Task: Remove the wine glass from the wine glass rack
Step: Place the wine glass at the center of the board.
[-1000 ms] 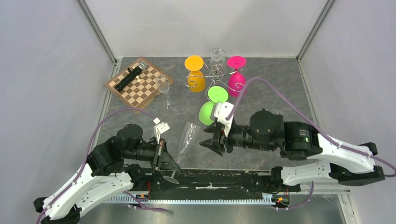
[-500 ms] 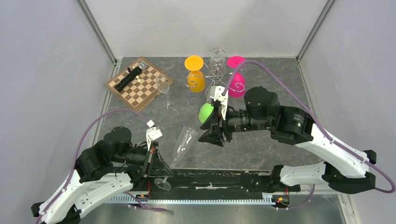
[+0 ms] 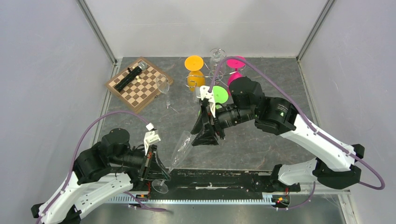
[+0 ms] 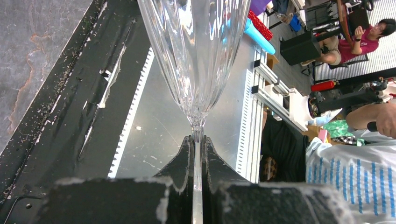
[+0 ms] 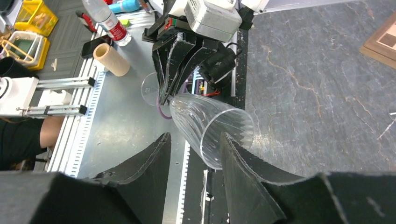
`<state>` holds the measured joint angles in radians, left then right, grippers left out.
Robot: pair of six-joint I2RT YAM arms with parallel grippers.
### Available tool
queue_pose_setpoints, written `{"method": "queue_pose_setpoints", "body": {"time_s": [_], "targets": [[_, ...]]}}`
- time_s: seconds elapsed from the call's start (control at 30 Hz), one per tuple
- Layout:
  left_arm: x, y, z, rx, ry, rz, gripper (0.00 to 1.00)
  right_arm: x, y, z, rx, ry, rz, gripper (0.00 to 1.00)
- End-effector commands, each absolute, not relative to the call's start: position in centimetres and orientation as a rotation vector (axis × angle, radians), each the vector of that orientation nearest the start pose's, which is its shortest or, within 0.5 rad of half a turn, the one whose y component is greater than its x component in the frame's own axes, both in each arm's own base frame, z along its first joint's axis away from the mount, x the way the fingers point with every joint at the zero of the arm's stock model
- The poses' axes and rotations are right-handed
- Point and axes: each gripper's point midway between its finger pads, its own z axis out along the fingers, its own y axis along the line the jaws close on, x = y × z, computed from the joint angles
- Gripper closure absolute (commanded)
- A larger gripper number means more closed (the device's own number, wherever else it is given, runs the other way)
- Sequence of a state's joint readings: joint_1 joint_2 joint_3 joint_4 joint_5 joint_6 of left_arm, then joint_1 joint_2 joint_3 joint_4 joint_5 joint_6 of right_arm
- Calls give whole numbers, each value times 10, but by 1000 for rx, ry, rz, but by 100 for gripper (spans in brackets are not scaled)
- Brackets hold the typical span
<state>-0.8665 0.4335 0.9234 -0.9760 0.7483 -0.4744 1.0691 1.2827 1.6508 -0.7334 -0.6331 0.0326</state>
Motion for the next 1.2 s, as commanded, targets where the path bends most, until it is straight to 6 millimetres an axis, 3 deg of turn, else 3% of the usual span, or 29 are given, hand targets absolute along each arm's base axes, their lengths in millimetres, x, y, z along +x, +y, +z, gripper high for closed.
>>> {"method": "queue_pose_setpoints", "body": {"time_s": [0.0,0.13,0.5,0.7,0.8,0.83,0.97,1.07,1.17], "targets": [[-35,-171,288,1073,1967,-1554,98,59,346,418,-1498,1406,1371,56],[-36,-170,290,1088,1956,-1549,98,48,345,413,-1570,1365,1429,57],[-36,-169,289,1107,1945,-1537,98,45,349,405,-1606,1377,1469,67],[-36,-168,291,1102,1937,-1535,98,44,351,405,-1611,1372,1480,83],[-35,-168,292,1099,1935,-1533,98,44,350,404,-1614,1370,1482,99],[-35,-168,292,1099,1934,-1532,97,44,350,403,-1615,1375,1481,100],[-31,-170,290,1080,1952,-1510,81,43,349,401,-1613,1373,1485,100],[-27,-171,288,1064,1965,-1494,59,43,348,400,-1611,1371,1485,100],[-25,-171,288,1055,1969,-1483,49,42,347,402,-1607,1369,1482,100]]}}
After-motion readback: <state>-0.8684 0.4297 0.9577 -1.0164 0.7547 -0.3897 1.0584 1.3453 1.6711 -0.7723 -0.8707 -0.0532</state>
